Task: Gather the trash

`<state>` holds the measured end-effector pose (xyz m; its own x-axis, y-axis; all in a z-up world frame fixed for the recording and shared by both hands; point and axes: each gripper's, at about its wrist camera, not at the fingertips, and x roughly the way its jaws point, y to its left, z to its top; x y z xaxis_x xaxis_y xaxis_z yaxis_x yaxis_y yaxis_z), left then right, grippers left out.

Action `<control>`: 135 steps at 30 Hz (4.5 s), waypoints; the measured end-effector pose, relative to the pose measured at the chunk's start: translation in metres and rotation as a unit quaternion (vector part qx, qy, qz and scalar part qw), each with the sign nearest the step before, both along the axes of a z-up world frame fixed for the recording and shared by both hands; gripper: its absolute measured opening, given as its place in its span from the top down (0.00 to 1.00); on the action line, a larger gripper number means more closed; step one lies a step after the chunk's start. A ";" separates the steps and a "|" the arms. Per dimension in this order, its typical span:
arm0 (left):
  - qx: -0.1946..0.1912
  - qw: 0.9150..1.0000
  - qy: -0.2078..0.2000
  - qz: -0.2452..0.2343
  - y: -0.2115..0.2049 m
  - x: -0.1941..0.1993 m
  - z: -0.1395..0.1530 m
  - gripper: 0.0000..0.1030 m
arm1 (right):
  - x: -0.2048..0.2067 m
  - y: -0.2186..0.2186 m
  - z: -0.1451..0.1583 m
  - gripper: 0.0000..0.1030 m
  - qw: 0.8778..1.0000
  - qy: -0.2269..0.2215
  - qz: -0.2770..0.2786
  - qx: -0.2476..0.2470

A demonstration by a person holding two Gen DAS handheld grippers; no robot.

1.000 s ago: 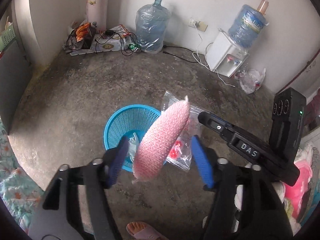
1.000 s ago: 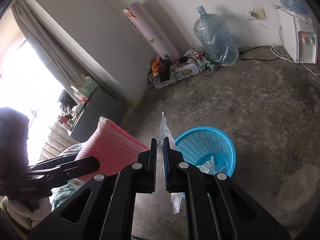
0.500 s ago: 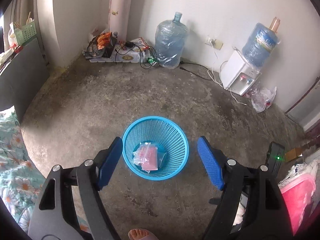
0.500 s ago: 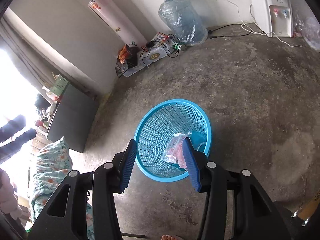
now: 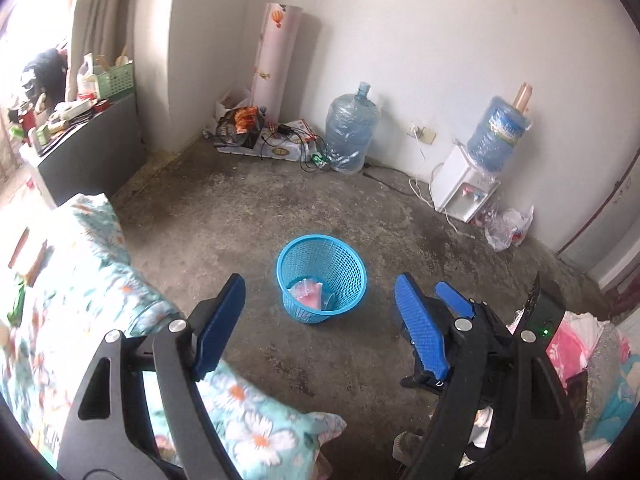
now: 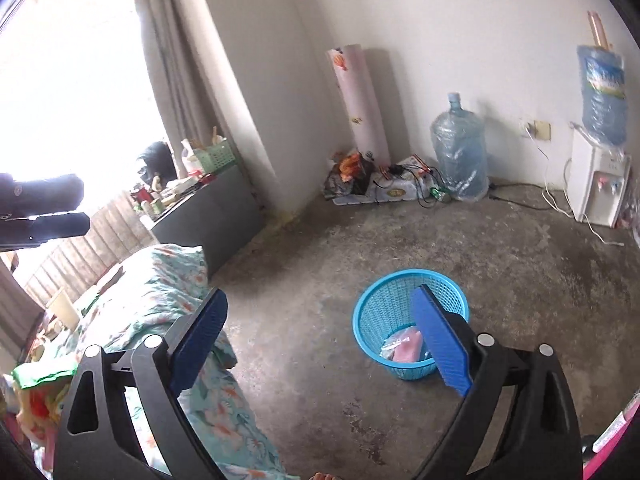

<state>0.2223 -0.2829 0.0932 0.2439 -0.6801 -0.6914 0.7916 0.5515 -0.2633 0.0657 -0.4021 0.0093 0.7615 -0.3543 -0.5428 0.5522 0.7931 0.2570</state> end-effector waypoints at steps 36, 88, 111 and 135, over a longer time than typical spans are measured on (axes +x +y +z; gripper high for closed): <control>-0.109 0.939 -0.067 0.319 0.424 -0.099 -0.040 0.26 | 0.056 0.213 0.042 0.27 0.934 0.012 0.343 0.101; -0.031 0.928 -0.058 0.366 0.434 0.014 -0.089 0.57 | 0.151 0.246 0.010 0.45 0.885 0.062 0.425 0.182; -0.056 0.914 -0.043 0.400 0.451 0.020 -0.096 0.65 | 0.118 0.281 -0.021 0.45 0.895 0.174 0.409 0.022; -0.076 0.890 -0.090 0.441 0.471 -0.029 -0.049 0.69 | 0.097 0.325 -0.064 0.84 0.867 0.199 0.395 -0.227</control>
